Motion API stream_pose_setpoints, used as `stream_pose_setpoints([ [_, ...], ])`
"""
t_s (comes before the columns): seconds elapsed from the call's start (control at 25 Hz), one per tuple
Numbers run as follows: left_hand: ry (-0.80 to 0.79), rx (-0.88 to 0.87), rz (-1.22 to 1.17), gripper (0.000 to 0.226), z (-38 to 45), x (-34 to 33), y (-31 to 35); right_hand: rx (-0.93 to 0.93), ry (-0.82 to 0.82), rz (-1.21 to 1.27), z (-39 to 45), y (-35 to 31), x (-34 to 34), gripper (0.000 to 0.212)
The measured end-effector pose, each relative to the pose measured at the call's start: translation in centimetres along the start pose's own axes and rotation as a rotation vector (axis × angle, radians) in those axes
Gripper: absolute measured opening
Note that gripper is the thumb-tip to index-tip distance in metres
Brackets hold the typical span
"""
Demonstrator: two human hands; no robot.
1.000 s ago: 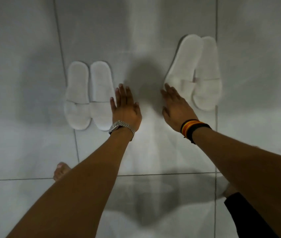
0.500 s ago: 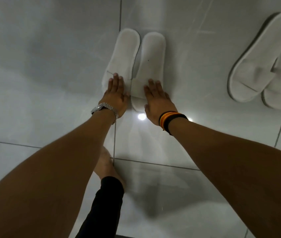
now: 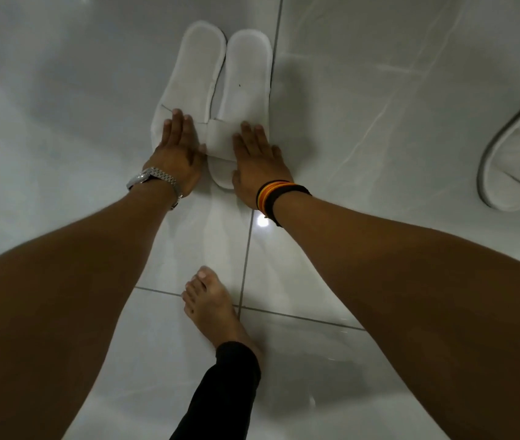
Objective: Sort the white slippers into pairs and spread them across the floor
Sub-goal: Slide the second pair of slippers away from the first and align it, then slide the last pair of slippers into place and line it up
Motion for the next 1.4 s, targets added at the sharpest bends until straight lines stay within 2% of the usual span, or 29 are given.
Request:
stream_pose_setpoints([
  [0.36,0.032,0.003,0.005,0.068,-0.7,0.6,-0.2,0.03,-0.019,0.03,-1.1,-0.9,0.4,0.068],
  [0.48,0.071,0.002,0.05,0.069,-2.8,0.4,1.9,0.027,0.045,0.046,-2.9,0.1,1.7,0.068],
  [0.6,0.072,0.002,0.06,0.067,-5.7,-0.9,5.5,-0.015,0.082,0.022,-6.6,4.0,3.2,0.068],
  [0.76,0.024,-0.073,0.039,0.068,-9.2,-5.0,14.2,-0.16,0.121,-0.044,-13.6,13.0,6.5,0.069],
  [1.0,-0.053,-0.358,0.087,0.068,-11.3,-12.5,34.5,-0.476,0.281,-0.095,-25.5,30.0,12.0,0.073],
  [1.2,-0.181,-0.517,0.246,0.066,-11.9,-18.8,46.7,-0.554,0.07,0.038,-31.4,39.3,10.3,0.072],
  [1.4,-0.267,-0.428,0.211,0.072,-15.0,-24.4,53.7,-0.542,0.074,0.079,-36.4,45.4,9.2,0.073],
])
Point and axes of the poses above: each hand's wrist, its own z-axis towards the middle knuckle, its own x-axis out of the back of the hand, y = z × x, the point moved 4 cm from there along z, towards the middle knuckle, and after that the axes turned 6 degrees about x, right-handed, at the moved point
